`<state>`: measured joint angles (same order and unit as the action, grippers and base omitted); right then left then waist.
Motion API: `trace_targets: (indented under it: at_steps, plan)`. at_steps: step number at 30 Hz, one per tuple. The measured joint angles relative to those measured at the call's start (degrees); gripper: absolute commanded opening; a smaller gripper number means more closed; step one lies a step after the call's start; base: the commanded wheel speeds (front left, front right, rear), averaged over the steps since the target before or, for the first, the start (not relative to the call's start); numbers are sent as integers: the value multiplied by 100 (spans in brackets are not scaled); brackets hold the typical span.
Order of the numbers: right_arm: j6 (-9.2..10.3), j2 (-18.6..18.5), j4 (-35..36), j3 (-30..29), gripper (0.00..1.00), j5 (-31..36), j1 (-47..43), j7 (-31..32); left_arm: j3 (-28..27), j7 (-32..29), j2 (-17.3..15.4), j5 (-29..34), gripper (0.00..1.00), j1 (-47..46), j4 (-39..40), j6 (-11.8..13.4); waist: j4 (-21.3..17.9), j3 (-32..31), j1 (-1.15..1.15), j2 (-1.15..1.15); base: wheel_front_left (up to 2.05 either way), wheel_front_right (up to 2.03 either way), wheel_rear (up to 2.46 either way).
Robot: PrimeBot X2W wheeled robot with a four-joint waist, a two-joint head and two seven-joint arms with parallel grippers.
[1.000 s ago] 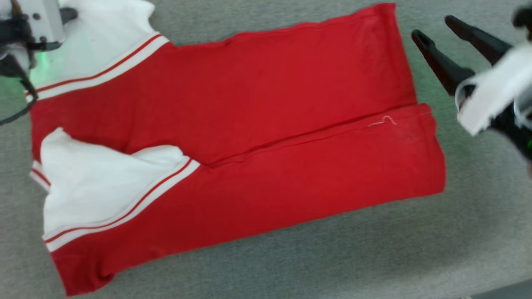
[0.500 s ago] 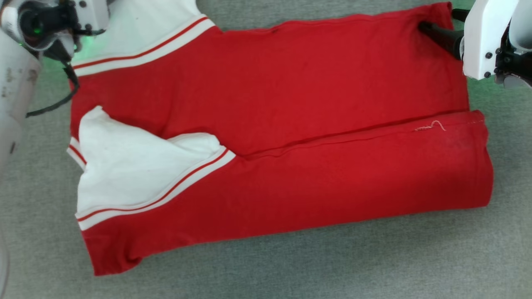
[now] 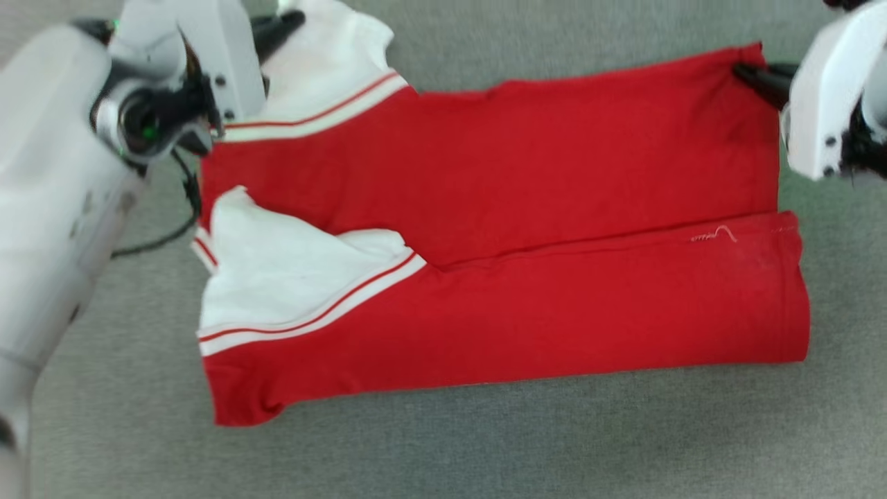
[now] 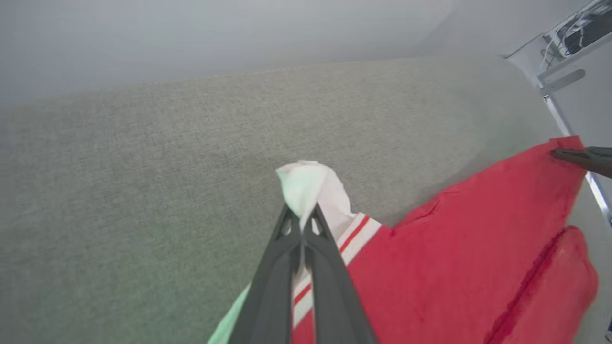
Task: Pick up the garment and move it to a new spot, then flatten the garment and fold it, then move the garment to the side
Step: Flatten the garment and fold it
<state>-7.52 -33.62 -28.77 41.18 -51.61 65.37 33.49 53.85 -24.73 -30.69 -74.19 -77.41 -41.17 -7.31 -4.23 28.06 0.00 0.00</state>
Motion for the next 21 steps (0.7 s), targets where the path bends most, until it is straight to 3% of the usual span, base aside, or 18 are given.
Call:
trace_targets:
  at_steps: [4,14,17,21]
  plan:
    - [0,-401,512,32,0,-242,-466,-114,23,245,-452,-294,0,454,1006,-1,112,-366,0,0,0,0,0]
    - [-1,-1348,1624,-359,0,-641,-1959,-381,315,867,-1968,-603,0,2054,3552,-1,457,-1017,0,0,0,0,0]
    - [-1,-1489,1812,-588,0,-742,-2449,-485,410,1109,-2290,-717,0,2557,3995,-1,567,-1074,0,0,0,0,0]
    - [0,-1543,1983,-927,0,-775,-3006,-594,483,1473,-2415,-869,0,3074,4276,-1,666,-1084,0,0,0,0,0]
